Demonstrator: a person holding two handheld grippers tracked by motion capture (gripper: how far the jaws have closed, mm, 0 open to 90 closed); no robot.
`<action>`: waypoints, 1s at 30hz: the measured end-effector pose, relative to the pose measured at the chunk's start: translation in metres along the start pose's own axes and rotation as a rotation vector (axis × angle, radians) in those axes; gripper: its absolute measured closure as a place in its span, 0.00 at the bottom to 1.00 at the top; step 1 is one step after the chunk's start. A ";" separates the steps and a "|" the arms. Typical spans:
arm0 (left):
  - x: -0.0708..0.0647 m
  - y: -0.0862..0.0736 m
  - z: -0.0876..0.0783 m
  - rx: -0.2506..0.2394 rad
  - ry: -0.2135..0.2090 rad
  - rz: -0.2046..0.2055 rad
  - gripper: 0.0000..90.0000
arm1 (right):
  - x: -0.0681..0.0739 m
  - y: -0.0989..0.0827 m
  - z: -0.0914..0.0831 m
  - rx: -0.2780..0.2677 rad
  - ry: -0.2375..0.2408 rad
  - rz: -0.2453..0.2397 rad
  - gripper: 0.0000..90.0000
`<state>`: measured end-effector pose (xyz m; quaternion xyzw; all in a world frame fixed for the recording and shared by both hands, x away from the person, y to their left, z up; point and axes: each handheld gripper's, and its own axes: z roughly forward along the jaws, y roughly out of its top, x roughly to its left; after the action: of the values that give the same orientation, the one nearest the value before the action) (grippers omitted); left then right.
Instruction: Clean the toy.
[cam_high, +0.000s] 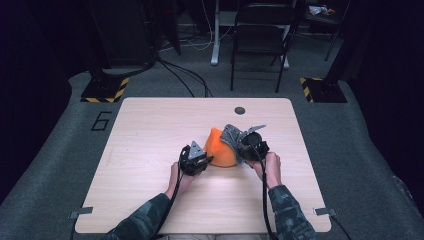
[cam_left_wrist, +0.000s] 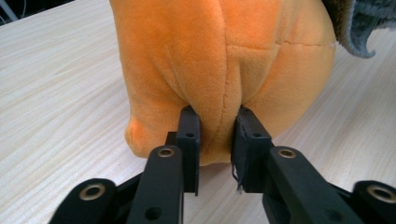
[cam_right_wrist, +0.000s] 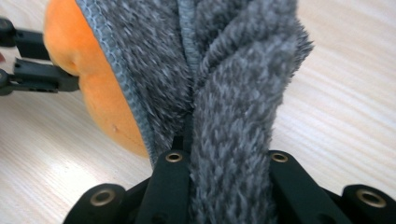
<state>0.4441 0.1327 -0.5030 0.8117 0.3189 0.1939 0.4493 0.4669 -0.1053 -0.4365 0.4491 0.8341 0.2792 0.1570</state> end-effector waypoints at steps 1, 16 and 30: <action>0.000 0.001 -0.001 -0.001 -0.003 -0.003 0.85 | 0.001 0.002 -0.003 -0.013 -0.010 -0.002 0.87; -0.007 0.007 -0.008 -0.006 -0.041 -0.026 0.87 | 0.048 0.023 -0.017 -0.063 -0.084 -0.183 0.87; 0.004 0.003 -0.004 0.018 -0.049 -0.052 0.87 | 0.019 0.005 -0.004 0.003 -0.097 -0.100 0.87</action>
<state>0.4460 0.1369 -0.4985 0.8117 0.3306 0.1592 0.4544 0.4582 -0.0886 -0.4305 0.4199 0.8474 0.2478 0.2104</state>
